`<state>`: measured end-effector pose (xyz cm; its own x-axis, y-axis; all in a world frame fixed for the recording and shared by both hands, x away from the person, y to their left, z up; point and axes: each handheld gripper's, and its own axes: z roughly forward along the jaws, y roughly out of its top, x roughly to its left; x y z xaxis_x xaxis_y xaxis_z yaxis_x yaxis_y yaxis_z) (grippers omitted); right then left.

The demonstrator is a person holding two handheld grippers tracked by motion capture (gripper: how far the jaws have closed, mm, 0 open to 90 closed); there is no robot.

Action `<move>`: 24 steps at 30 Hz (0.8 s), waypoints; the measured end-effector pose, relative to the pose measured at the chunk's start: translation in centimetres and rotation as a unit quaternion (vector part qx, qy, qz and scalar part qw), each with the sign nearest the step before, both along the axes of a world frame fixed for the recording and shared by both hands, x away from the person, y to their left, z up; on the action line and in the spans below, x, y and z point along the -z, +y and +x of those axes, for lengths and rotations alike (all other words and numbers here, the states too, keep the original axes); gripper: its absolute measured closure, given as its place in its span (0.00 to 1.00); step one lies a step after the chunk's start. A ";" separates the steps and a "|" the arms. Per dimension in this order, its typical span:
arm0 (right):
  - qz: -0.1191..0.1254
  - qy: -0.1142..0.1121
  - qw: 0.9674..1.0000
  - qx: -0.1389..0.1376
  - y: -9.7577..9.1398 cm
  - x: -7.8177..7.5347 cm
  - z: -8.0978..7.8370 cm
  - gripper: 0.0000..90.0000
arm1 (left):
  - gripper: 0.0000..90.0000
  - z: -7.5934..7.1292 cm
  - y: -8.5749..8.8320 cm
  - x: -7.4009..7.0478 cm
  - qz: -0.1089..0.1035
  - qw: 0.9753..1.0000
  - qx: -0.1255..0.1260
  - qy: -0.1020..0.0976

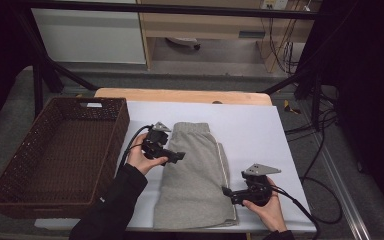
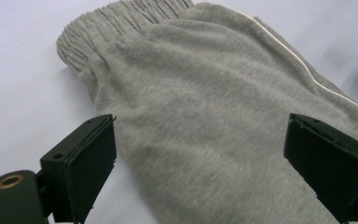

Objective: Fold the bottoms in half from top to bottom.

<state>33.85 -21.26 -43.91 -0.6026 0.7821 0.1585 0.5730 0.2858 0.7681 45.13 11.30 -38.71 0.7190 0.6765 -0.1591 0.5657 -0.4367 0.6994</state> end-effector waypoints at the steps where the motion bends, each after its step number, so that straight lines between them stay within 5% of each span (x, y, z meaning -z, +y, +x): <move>1: 0.001 -0.001 1.000 0.000 0.0 0.0 0.0 0.04 | 0.10 0.1 -0.1 0.0 -0.001 1.000 -0.004 0.000; 24: -0.001 0.001 1.000 0.000 0.0 0.0 0.0 0.04 | 0.13 3.5 0.2 0.0 0.015 0.999 -0.040 0.003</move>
<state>33.86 -21.25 -43.93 -0.6024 0.7823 0.1584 0.5746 0.2874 0.7663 48.61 11.54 -38.75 0.6618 0.7360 -0.1424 0.6036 -0.4105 0.6834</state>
